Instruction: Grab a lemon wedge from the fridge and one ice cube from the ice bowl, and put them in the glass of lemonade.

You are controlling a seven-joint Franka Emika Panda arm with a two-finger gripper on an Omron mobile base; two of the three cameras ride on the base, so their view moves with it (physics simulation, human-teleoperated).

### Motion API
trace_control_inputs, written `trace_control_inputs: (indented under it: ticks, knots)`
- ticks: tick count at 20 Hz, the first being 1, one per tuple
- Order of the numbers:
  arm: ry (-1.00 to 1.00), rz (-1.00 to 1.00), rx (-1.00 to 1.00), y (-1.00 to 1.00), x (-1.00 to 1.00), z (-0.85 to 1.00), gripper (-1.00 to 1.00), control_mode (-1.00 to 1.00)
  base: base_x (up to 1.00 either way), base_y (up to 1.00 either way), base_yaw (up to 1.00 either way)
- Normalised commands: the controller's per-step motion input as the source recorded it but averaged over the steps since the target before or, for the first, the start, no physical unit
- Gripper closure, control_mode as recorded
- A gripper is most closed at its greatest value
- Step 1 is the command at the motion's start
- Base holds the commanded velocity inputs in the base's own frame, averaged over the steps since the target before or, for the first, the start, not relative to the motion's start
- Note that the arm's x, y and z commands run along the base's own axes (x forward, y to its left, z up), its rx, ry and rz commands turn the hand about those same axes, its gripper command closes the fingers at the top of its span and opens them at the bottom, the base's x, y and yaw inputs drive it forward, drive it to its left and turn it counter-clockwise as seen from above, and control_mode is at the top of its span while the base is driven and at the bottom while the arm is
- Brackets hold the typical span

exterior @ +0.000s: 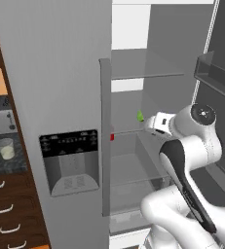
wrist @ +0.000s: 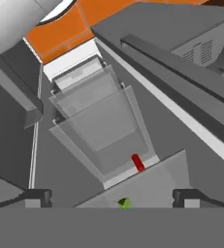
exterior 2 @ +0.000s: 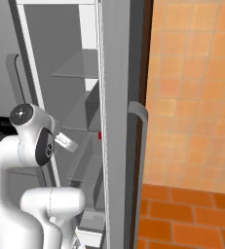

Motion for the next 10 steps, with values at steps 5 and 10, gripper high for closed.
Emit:
trace_control_inputs:
  ticks: [5, 10]
  knots:
    - [-0.42, 0.01, 0.04, -0.44, -0.02, 0.07, -1.00, -1.00, 0.00, 0.00, 0.00]
    - [-0.29, 0.00, -0.09, 0.01, -0.07, 0.14, -1.00, -1.00, 0.00, 0.00, 0.00]
